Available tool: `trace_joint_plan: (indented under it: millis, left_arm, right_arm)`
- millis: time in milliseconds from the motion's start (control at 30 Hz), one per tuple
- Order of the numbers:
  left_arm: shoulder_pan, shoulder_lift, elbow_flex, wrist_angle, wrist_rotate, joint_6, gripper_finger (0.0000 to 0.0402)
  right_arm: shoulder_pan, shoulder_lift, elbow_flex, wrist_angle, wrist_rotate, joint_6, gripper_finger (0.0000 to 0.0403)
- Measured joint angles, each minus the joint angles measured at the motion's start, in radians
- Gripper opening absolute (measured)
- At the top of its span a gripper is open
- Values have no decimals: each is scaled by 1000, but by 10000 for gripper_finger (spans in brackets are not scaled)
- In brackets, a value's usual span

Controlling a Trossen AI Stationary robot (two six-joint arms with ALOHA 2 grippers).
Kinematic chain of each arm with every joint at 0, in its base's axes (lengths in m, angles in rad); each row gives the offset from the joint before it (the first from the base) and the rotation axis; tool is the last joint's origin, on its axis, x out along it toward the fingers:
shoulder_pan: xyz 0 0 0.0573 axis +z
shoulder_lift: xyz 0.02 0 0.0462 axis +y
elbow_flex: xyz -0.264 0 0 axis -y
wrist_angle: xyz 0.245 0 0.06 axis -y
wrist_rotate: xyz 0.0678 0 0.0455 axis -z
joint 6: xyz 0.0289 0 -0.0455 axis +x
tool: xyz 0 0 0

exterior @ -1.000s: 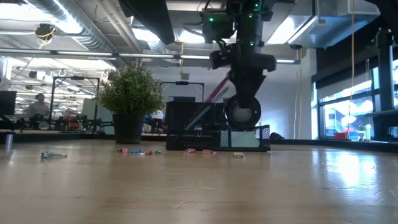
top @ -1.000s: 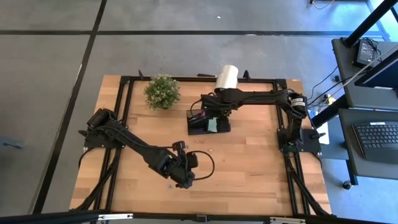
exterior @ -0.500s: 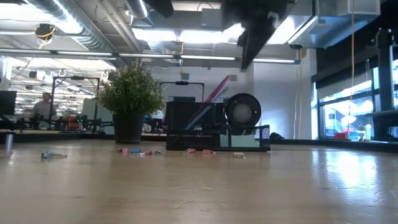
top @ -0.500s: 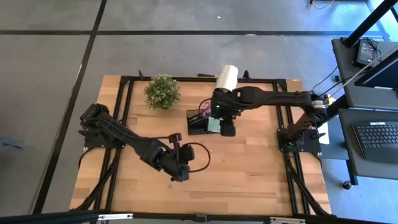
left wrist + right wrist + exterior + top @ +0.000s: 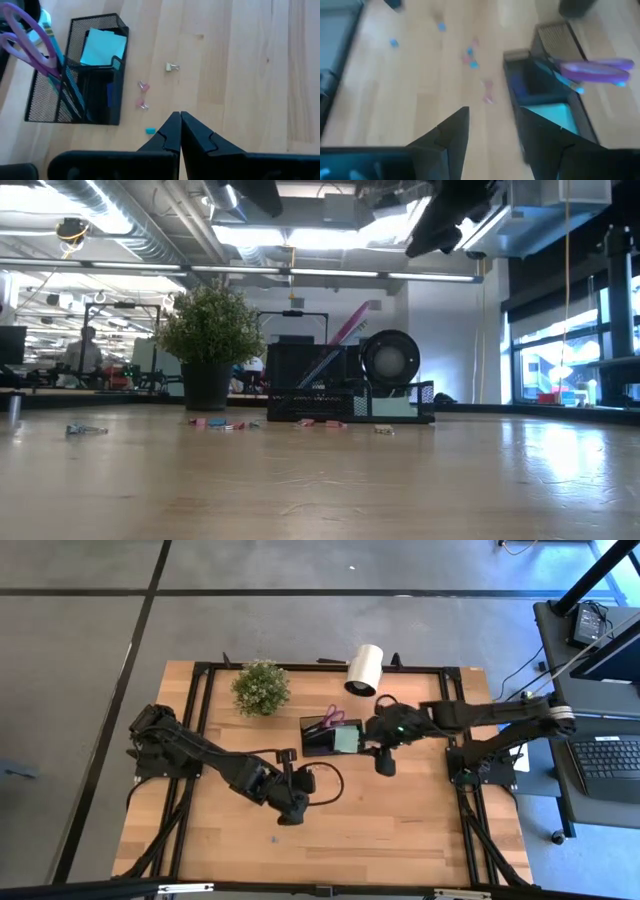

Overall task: Pick and place office supplies into organizer
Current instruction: Put the blue binder clip into the black desk organizer

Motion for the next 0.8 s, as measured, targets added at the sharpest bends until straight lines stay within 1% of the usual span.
trace_joint_plan:
  millis: [167, 300, 433, 467, 533, 600, 733, 800]
  left_arm:
    - [38, -17, 0, -24, 29, 37, 1]
    - [66, -63, 0, -70, 31, 56, 1]
    - [80, -122, -14, -48, 38, 89, 1]
    - [80, -144, -42, -16, 38, 99, 1]
    - [87, -204, -139, 74, 54, 108, 1]
    - [97, -272, -264, 199, 78, 98, 1]
    - [124, -417, -531, 484, 138, 63, 1]
    - [138, -474, -639, 602, 162, 59, 1]
  right_arm:
    - [25, -109, -165, 228, -1, 105, 171]
    - [31, -153, -249, 292, 0, 165, 171]
    - [31, -173, -305, 325, 0, 206, 171]
    - [31, -176, -315, 325, 1, 208, 171]
    - [31, -176, -319, 324, 20, 209, 171]
    - [31, -177, -319, 328, 44, 208, 171]
    - [35, -181, -319, 323, 45, 205, 171]
    - [48, -186, -319, 299, 57, 196, 171]
